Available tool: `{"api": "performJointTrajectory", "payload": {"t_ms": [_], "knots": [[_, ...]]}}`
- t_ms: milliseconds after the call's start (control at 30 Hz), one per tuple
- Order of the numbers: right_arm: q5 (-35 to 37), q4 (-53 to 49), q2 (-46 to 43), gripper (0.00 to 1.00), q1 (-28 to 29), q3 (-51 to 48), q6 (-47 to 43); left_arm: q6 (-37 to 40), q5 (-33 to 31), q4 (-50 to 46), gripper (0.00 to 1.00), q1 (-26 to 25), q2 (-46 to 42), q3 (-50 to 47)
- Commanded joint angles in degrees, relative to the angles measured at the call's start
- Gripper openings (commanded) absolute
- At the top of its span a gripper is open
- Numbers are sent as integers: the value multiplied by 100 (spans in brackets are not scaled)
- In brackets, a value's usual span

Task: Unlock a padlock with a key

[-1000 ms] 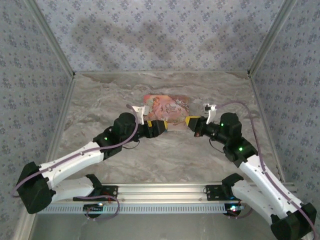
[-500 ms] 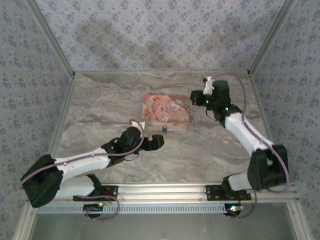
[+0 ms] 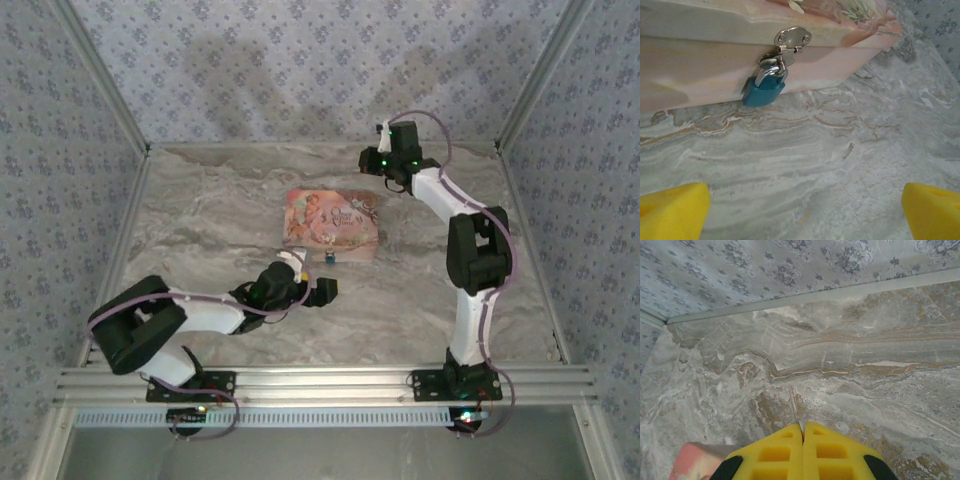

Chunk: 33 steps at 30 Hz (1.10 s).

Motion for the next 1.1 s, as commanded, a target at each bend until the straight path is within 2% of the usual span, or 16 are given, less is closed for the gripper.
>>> {"api": "performJointTrajectory", "payload": {"t_ms": [0,267,600,833,1067], "knots": [[115,-528,346,0,129,547,-189,598,-74,895,98,-3,489,341],[214,-723,656,0,378,707,-394,873,-2,1272,98,158,1401,867],[242,-726,722,0,521,388,-655,1062,264,1388,98,175,1949,1246],[257,-741,709,0,587,193,-816,1318,916,1495,95,249,2215,1561],[249,-605,632,0,605,-124,-823,792,1659,2751,89,564,2484,1385]]}}
